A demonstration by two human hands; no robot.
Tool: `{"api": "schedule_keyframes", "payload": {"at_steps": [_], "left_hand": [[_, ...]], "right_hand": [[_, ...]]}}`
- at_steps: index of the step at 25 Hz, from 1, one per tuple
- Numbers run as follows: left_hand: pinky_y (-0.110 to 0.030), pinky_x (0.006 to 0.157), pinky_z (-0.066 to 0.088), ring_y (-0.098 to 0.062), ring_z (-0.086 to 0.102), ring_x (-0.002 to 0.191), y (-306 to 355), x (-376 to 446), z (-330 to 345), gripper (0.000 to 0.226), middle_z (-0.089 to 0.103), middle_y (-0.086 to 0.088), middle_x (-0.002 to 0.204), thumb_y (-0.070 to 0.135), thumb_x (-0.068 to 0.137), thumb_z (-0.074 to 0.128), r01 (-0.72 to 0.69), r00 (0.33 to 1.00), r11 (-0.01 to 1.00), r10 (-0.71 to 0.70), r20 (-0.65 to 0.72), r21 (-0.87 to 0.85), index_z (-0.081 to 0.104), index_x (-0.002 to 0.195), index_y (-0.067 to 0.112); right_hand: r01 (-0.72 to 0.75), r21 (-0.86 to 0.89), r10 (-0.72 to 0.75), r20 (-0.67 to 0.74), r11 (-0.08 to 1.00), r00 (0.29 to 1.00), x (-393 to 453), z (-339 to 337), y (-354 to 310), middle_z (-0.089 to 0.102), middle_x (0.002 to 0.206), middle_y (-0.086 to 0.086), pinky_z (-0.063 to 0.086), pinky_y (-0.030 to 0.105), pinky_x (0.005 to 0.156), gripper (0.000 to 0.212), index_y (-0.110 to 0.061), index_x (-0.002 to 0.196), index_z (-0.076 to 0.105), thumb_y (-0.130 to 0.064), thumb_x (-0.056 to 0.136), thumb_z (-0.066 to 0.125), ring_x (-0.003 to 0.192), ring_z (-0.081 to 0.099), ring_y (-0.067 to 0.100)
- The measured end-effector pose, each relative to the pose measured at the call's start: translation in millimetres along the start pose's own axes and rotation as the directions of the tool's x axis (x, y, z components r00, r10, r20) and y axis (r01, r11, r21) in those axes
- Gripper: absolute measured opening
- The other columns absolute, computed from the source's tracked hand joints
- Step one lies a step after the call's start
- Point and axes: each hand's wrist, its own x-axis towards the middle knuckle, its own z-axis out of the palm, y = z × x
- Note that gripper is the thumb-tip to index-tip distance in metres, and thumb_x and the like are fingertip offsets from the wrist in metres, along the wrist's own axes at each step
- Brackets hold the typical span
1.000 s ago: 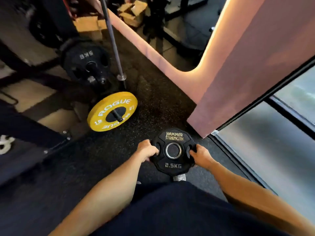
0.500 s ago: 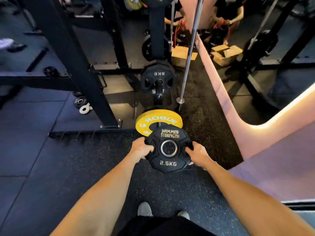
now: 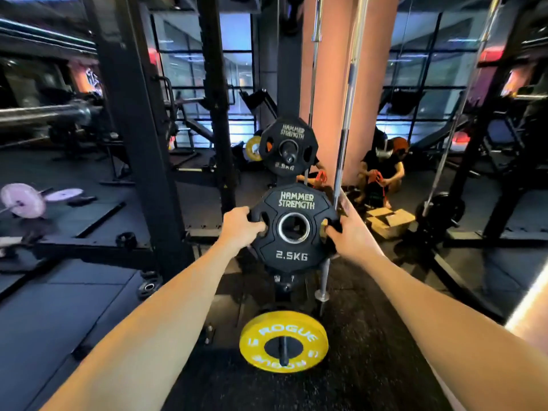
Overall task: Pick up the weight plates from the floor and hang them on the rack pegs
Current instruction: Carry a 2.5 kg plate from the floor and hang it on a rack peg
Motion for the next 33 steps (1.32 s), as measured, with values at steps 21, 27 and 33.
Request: {"api": "schedule_keyframes", "payload": {"at_steps": [21, 27, 33], "left_hand": [[-0.042, 0.062, 0.054, -0.031, 0.063, 0.066, 109.7, 110.1, -59.4, 0.027, 0.069, -0.017, 0.077, 0.017, 0.074, 0.071, -0.218, 0.958, 0.96, 0.245, -0.152, 0.174, 0.067, 0.089, -0.005], [-0.042, 0.067, 0.056, -0.029, 0.067, 0.077, 80.3, 178.5, -39.1, 0.019, 0.07, -0.01, 0.079, 0.017, 0.076, 0.073, -0.207, 0.96, 0.961, 0.235, -0.152, 0.181, 0.069, 0.086, 0.002], [-0.037, 0.063, 0.053, -0.026, 0.063, 0.07, 59.9, 230.2, -16.5, 0.014, 0.068, -0.006, 0.076, 0.014, 0.077, 0.073, -0.181, 0.974, 0.974, 0.197, -0.115, 0.138, 0.068, 0.084, 0.002]], "right_hand": [[0.15, 0.07, -0.137, -0.166, 0.986, 0.977, 118.4, -67.8, -81.2, 0.067, 0.1, 0.019, 0.054, 0.051, 0.082, 0.018, -0.006, 0.101, 0.058, -0.021, 0.094, 0.054, 0.091, 0.065, 0.035], [0.112, -0.017, -0.113, -0.151, 0.994, 0.982, 181.5, -39.7, -62.9, 0.067, 0.102, 0.016, 0.048, 0.032, 0.073, 0.028, -0.002, 0.106, 0.059, -0.026, 0.093, 0.055, 0.092, 0.064, 0.031], [0.113, -0.05, -0.119, -0.139, 0.992, 0.983, 227.2, -21.7, -42.6, 0.065, 0.108, 0.018, 0.05, 0.04, 0.084, 0.029, -0.002, 0.109, 0.058, -0.026, 0.093, 0.054, 0.1, 0.061, 0.035]]}}
